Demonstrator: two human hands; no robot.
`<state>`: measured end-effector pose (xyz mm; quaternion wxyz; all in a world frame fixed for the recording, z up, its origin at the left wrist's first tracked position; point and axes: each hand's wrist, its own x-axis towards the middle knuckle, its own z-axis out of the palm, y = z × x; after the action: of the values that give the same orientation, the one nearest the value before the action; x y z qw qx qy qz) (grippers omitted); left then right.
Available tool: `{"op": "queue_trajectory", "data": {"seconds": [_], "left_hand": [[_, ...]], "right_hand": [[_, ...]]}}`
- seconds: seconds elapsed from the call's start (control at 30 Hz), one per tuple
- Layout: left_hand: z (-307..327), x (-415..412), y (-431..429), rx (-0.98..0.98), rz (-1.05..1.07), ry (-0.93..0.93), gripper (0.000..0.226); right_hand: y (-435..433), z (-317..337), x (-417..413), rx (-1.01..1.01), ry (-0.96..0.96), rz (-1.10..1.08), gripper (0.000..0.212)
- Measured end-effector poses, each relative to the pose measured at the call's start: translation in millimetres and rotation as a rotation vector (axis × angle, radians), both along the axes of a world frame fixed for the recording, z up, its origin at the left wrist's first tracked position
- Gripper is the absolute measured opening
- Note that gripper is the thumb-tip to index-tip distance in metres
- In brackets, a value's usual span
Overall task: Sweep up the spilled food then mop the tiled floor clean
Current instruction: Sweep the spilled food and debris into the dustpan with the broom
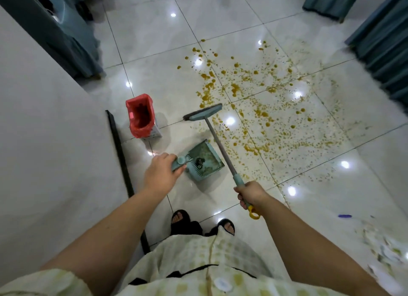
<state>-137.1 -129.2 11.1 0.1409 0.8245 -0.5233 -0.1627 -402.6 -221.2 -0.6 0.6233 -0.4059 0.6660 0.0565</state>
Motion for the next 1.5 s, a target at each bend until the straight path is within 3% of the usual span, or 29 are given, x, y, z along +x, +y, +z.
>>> {"op": "queue_trajectory", "data": {"seconds": [0.17, 0.33, 0.53, 0.77, 1.07, 1.5], "left_hand": [[12.7, -88.7, -48.5, 0.025, 0.014, -0.031, 0.030], [14.4, -157.5, -104.3, 0.031, -0.125, -0.019, 0.025], [6.8, -213.4, -160.9, 0.015, -0.296, 0.004, 0.027], [2.4, -272.6, -218.5, 0.050, -0.577, 0.060, 0.031], [-10.5, -337.4, -237.8, 0.044, -0.909, 0.088, 0.027], [-8.2, -485.6, -198.9, 0.036, -1.049, 0.134, 0.029]], "right_hand": [[-9.3, 3.9, -84.3, -0.065, -0.018, -0.108, 0.015], [-11.4, 7.6, -146.7, -0.133, -0.007, -0.231, 0.015], [-10.3, 10.6, -185.7, -0.109, -0.075, -0.564, 0.034], [22.8, 3.3, -208.6, -0.045, -0.007, -0.920, 0.021], [85.3, -4.6, -215.5, -0.017, 0.097, -1.345, 0.013], [169.9, 9.7, -304.8, -0.048, 0.196, -1.683, 0.014]]}}
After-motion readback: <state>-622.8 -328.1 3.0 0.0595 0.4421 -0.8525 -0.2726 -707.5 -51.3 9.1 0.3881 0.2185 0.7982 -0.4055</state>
